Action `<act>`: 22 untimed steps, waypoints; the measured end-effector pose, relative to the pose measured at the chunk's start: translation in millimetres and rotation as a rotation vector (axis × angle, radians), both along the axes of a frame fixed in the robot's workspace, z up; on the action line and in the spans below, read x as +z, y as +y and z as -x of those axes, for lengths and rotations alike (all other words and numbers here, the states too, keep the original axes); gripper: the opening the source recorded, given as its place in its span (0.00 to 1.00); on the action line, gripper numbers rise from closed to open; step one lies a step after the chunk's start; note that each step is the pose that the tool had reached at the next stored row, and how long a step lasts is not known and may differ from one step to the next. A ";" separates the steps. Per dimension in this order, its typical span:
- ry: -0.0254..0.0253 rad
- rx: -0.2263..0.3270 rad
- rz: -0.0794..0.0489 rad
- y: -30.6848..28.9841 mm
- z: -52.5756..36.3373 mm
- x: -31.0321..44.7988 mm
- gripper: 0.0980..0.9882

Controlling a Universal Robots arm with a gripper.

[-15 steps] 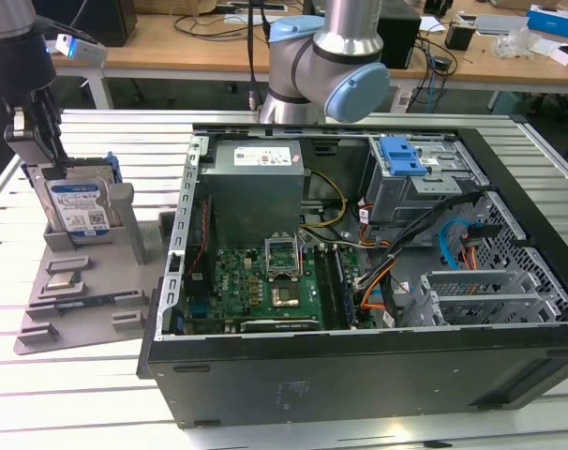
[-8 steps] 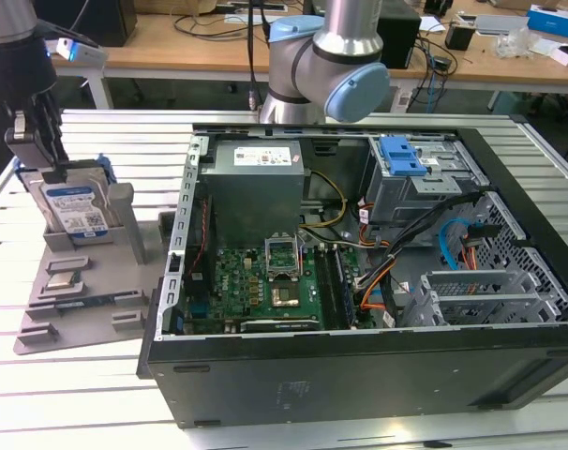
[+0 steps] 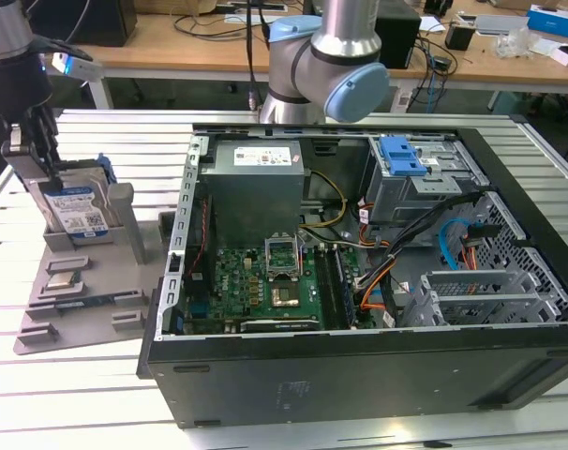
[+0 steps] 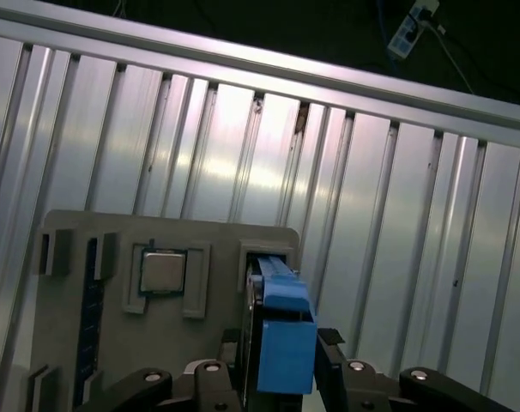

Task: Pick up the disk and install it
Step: 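Pick up the disk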

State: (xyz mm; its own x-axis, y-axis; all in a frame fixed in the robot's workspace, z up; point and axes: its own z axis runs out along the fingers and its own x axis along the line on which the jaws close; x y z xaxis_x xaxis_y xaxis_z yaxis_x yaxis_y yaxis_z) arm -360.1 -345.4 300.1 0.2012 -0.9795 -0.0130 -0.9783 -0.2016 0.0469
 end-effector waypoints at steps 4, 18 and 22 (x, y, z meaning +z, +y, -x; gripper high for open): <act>0.0001 0.000 -0.014 -6.2 2.0 -4.0 0.41; 0.0001 0.000 -0.015 -6.2 -0.4 -8.3 0.31; 0.0000 0.000 -0.015 -6.2 -0.4 -8.3 0.31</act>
State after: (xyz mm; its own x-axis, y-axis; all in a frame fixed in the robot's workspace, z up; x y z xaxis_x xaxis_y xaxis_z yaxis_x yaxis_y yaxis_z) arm -359.7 -351.6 291.8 0.2013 -0.9791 -0.0280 -0.9783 -0.2024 0.0438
